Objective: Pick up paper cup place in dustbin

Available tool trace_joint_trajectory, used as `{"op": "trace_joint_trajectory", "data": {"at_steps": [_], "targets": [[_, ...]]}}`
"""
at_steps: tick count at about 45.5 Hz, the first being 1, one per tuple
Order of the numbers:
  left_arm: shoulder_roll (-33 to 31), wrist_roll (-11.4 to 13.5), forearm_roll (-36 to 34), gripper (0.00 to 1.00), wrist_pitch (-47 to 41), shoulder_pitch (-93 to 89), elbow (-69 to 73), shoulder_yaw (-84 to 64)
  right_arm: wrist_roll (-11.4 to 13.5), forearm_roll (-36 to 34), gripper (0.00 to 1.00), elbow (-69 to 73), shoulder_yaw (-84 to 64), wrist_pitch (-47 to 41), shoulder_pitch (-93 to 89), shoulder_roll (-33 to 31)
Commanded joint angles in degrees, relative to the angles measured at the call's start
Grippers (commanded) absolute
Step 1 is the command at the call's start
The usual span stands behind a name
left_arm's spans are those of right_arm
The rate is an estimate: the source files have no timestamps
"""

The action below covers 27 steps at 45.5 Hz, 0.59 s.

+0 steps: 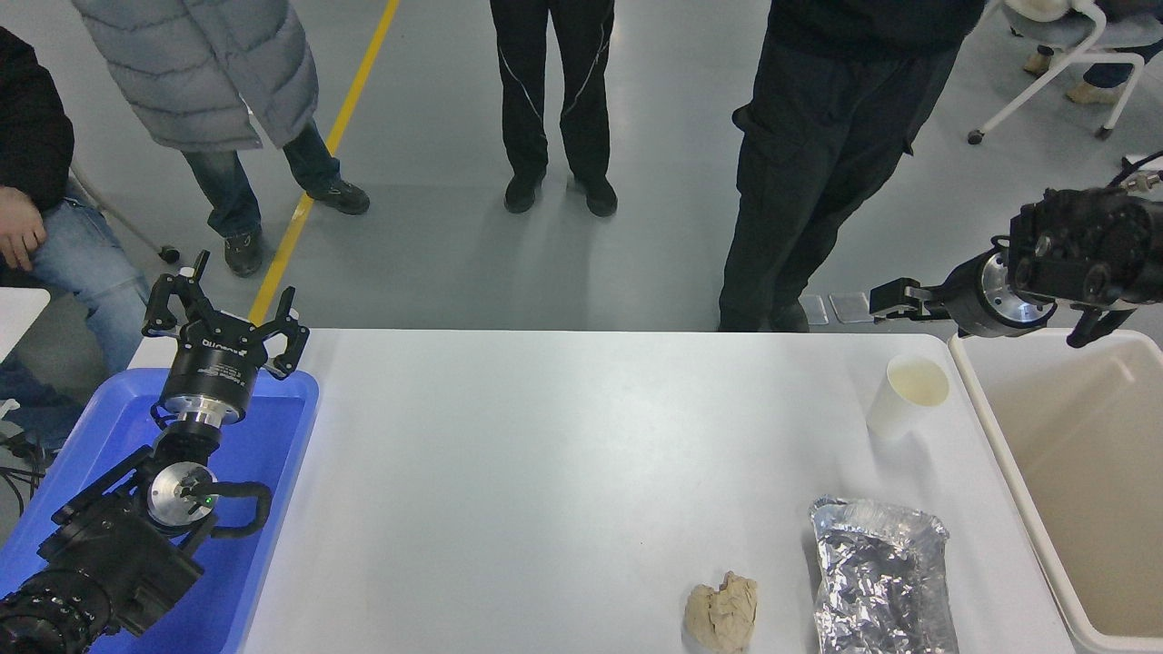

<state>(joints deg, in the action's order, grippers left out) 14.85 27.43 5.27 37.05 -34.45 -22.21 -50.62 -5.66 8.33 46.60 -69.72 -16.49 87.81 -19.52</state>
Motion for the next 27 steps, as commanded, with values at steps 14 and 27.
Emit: {"op": "trace_joint_trajectory", "data": {"at_steps": [14, 27], "targets": [[0.00, -0.01, 0.00, 0.98, -0.05, 0.00, 0.06, 0.00, 4.60, 0.46, 1.00, -10.29, 5.82, 6.56, -15.74, -0.08], [0.00, -0.01, 0.00, 0.98, 0.04, 0.00, -0.03, -0.09, 6.45, 0.37, 0.99, -11.09, 7.05, 8.66, -16.70, -0.08]]}}
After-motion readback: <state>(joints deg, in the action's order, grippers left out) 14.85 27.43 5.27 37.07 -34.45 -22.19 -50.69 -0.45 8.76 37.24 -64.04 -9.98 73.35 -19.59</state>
